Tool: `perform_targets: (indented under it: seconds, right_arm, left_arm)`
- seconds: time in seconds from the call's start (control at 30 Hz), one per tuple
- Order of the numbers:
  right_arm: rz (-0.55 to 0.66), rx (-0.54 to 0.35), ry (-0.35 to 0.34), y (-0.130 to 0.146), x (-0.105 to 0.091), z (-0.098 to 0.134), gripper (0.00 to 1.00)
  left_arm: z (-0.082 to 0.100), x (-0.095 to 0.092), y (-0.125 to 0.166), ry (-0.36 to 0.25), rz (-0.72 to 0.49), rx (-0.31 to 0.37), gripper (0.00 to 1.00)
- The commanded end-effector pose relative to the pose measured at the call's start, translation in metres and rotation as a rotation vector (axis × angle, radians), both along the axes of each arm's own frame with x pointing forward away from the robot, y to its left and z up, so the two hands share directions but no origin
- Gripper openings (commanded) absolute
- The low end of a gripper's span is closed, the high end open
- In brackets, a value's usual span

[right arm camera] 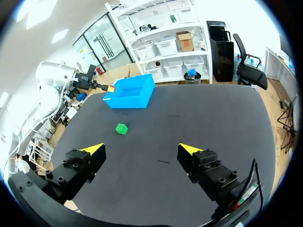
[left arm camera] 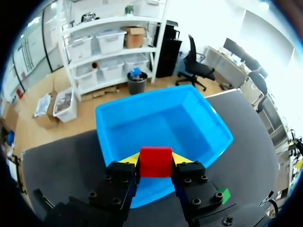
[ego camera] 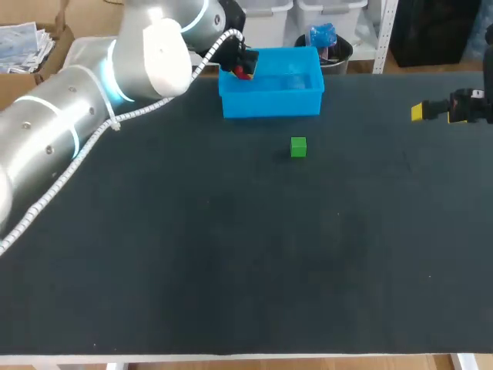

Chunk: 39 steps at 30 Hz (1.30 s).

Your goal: Use the left arm to pick the red cube and place it into the blue plastic box first, then use the right arm to grasp the green cube and put it into the same blue plastic box after the first action is fully finished.

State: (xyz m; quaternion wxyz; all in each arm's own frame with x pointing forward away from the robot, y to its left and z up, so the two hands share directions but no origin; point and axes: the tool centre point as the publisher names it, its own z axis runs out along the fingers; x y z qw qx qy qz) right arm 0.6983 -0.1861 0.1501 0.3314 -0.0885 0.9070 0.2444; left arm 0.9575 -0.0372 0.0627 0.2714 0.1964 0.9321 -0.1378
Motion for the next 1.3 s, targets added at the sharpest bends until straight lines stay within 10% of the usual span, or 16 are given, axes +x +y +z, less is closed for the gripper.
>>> perform_targets:
  seconds: [0.03, 0.43, 0.53, 0.63, 0.67, 1.3]
  right_arm:
    - [-0.001, -0.002, 0.001, 0.0, 0.001, 0.0, 1.0]
    - [-0.001, -0.002, 0.001, 0.0, 0.001, 0.0, 1.0]
    - [-0.001, -0.002, 0.001, 0.0, 0.001, 0.0, 1.0]
    - [-0.001, -0.002, 0.001, 0.0, 0.001, 0.0, 1.0]
    - [-0.001, -0.002, 0.001, 0.0, 0.001, 0.0, 1.0]
    - [-0.001, -0.002, 0.001, 0.0, 0.001, 0.0, 1.0]
  left_arm:
    - [-0.004, 0.015, -0.005, 0.015, -0.008, 0.006, 0.0]
    - [-0.012, 0.016, -0.007, 0.039, -0.006, 0.023, 0.0]
    - [-0.012, 0.016, -0.007, 0.042, -0.012, 0.027, 0.38]
    - [-0.012, 0.016, -0.007, 0.044, -0.016, 0.031, 0.96]
    - [-0.012, 0.016, -0.008, 0.044, -0.018, 0.034, 1.0]
    - [0.078, -0.022, 0.014, -0.131, -0.062, 0.029, 1.0]
